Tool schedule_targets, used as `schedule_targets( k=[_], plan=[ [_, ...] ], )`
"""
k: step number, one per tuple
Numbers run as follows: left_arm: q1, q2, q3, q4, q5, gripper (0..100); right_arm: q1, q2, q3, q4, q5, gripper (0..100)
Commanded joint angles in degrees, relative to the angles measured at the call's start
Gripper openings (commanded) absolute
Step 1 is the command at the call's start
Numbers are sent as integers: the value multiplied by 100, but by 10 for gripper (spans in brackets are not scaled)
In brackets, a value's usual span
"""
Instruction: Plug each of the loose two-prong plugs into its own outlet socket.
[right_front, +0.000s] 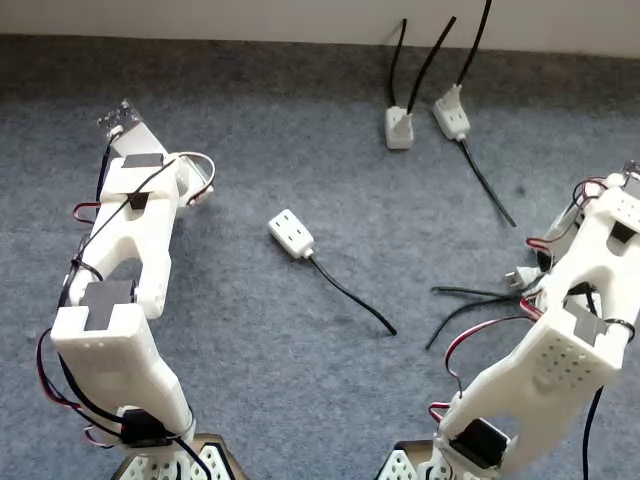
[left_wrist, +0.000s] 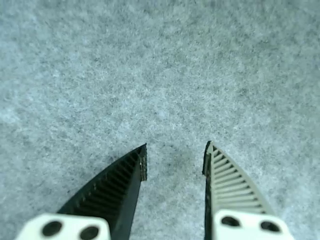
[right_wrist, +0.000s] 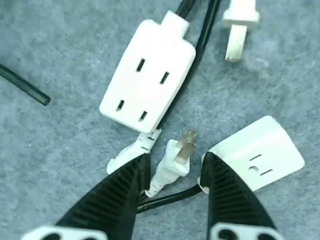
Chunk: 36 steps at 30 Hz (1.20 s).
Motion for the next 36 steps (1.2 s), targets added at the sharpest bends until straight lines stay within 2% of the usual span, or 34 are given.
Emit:
schedule_targets(
  k=[1, 5, 13, 17, 27, 31, 36],
  plan=[
    [84, -101, -22, -79, -9, 200, -303, -75, 145, 22, -70, 158],
    [84, -101, -22, -79, -9, 200, -391, -84, 453, -303, -466, 156],
    [84, -101, -22, -88, -9, 200, -374, -171, 479, -286, -440, 151],
    [84, -101, -22, -88, -9, 200, -338, -295, 514, -286, -123, 70],
    [84, -101, -22, -88, -9, 200, -57, -268, 716, -277, 211, 97],
    [84, -92, -22, -88, -9, 200, -13, -268, 752, -277, 607, 94],
    [84, -92, -22, -88, -9, 200, 4, -312, 637, -110, 633, 41]
  ],
)
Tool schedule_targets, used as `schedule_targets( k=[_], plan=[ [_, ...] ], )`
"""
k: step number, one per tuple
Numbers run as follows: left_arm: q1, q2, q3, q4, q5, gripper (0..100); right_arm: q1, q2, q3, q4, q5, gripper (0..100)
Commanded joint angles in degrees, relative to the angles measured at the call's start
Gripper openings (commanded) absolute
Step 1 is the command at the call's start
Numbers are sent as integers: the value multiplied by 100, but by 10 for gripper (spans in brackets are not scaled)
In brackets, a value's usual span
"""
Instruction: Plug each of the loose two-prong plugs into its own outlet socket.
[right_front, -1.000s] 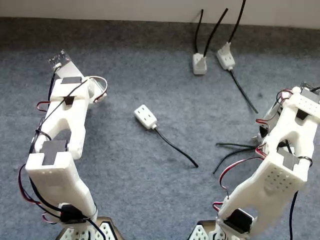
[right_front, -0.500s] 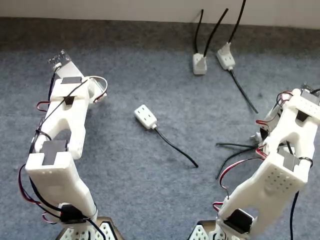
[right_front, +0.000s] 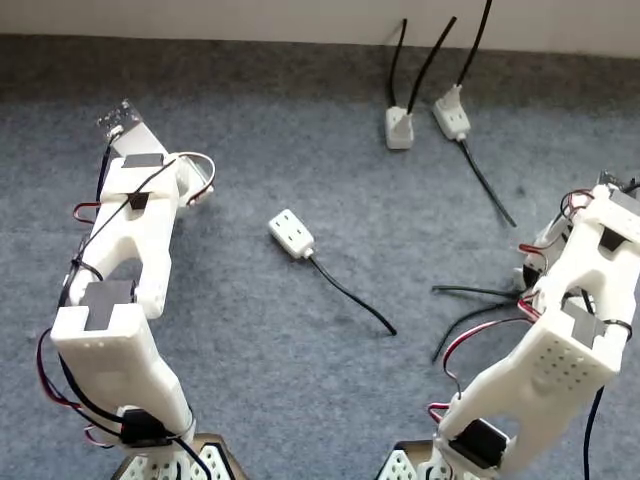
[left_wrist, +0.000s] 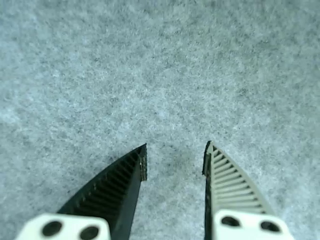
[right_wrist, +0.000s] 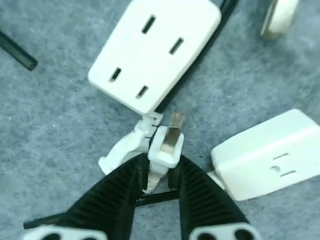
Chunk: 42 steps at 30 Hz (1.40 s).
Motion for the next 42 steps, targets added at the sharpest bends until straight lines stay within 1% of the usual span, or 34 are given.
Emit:
schedule_targets(
  k=[1, 5, 9, 11, 14, 15, 18, 20, 22, 24, 26, 28, 29, 31, 33, 35, 37, 39, 42],
  plan=[
    [84, -92, -22, -88, -9, 200, -4, -242, -207, 251, 105, 41],
    [84, -92, -22, -88, -9, 200, -189, -242, -831, 778, 88, 41],
    [84, -92, -22, -88, -9, 200, -514, -251, -1851, 1516, 88, 41],
    [84, -92, -22, -88, -9, 200, -813, -251, -2431, 1956, 79, 41],
    [40, -101, -31, -88, -9, 200, -1499, -251, -3222, 2492, 70, 41],
    [40, -101, -31, -88, -9, 200, -1719, -259, -3424, 2484, 35, 41],
    [13, -101, -31, -88, -9, 200, -2308, -435, -3574, 2475, -475, 41],
    [-22, -101, -92, -88, -9, 200, -2879, -558, -3538, 2475, -721, 41],
    [-198, -66, -189, -79, -9, 200, -3538, -593, -3538, 2448, -1029, 41],
    [-435, -57, -277, -88, -9, 203, -4251, -523, -3591, 2440, -1486, 41],
    [-743, -57, -374, -88, -18, 203, -4980, -382, -3714, 2185, -1908, 41],
    [-1095, -48, -479, -88, -44, 204, -5604, -198, -3881, 1947, -2136, 41],
    [-1279, -48, -523, -88, -176, 204, -5851, -84, -3952, 1886, -2127, 41],
    [-1560, -48, -629, -88, -510, 204, -6211, 189, -4092, 1868, -2180, 41],
    [-1754, -40, -690, -88, -695, 204, -6466, 453, -4286, 1859, -2488, 42],
    [-1903, -48, -734, -88, -730, 204, -6703, 708, -4558, 1859, -2910, 51],
    [-2044, -48, -778, -88, -730, 204, -6976, 954, -4840, 1824, -3270, 87],
    [-2246, -48, -813, -88, -738, 204, -7284, 1235, -5138, 1727, -3534, 110],
    [-2651, -48, -989, -88, -747, 204, -7662, 1692, -5499, 1455, -3851, 111]
  ],
)
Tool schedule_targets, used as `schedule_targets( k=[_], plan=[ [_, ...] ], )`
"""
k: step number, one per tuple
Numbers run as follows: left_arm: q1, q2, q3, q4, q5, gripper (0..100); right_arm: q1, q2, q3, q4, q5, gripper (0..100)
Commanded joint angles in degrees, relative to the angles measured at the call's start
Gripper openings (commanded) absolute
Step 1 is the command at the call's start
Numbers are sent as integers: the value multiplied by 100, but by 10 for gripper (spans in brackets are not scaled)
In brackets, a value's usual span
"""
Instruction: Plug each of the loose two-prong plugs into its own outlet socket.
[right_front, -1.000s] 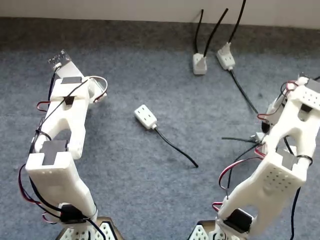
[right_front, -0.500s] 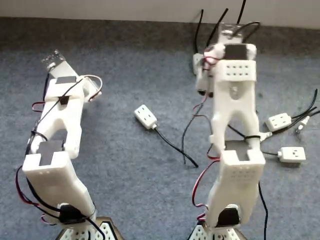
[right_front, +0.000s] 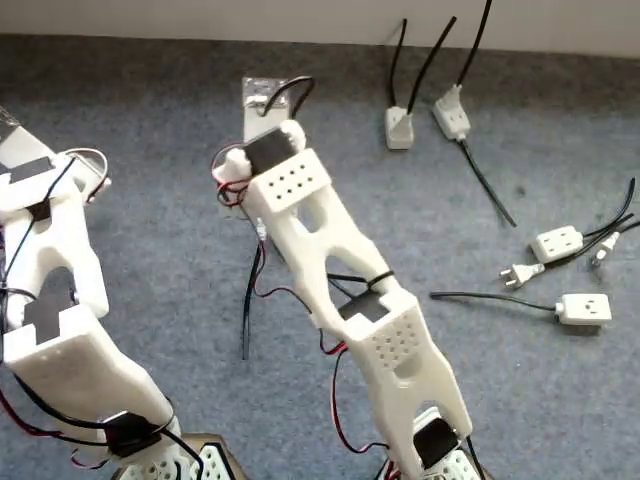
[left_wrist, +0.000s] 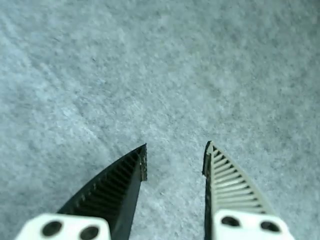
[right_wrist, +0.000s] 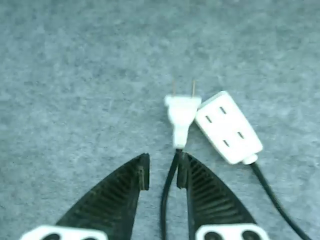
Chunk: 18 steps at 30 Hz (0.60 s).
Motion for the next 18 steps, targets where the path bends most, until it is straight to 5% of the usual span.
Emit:
schedule_targets(
  k=[1, 7, 18],
  plan=[
    [-558, -48, -382, -88, -26, 204, -462, 321, -576, -374, -422, 111],
    [-1226, -48, -760, -88, -369, 204, -804, 1182, -1059, -954, -985, 96],
    [-1147, -40, -760, -62, -659, 204, -936, 1675, -1569, -998, -1011, 98]
  ],
)
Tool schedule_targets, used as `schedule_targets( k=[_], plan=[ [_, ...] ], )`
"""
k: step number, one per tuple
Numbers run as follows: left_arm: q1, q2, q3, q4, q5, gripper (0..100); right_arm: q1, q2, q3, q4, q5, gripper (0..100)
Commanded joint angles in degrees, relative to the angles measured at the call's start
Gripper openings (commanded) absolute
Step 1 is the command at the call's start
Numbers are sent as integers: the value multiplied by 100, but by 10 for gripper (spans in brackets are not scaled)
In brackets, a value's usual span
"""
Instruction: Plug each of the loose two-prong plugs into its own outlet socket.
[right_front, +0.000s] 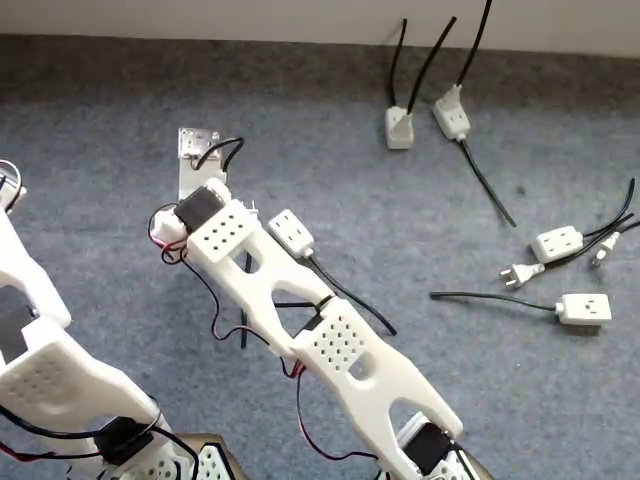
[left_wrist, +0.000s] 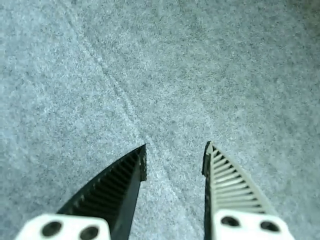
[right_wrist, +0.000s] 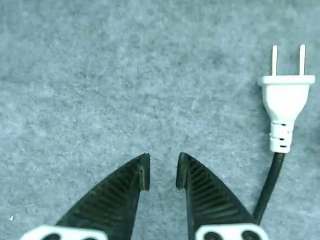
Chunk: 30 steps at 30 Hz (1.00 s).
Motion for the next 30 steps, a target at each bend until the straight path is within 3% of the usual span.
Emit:
schedule_targets(
  k=[1, 5, 9, 12, 19, 26, 30],
  plan=[
    [180, -40, -163, -53, -44, 204, 57, -224, -338, -13, -26, 99],
    [664, -57, -171, 413, -35, 204, 321, -699, -971, 708, 281, 99],
    [1560, -101, -198, 1284, -9, 204, 637, -1121, -1851, 1675, 1512, 99],
    [2378, -110, -207, 1758, 18, 204, 1042, -1429, -2079, 1754, 2453, 99],
    [3960, -119, -215, 2330, 923, 204, 2730, -2730, -1103, 1754, 3701, 99],
    [4585, -66, -215, 2321, 1626, 204, 4207, -4409, 1068, 1745, 4818, 99],
    [4760, -40, -163, 2268, 1952, 204, 4664, -4725, 2413, 1684, 4853, 99]
  ],
)
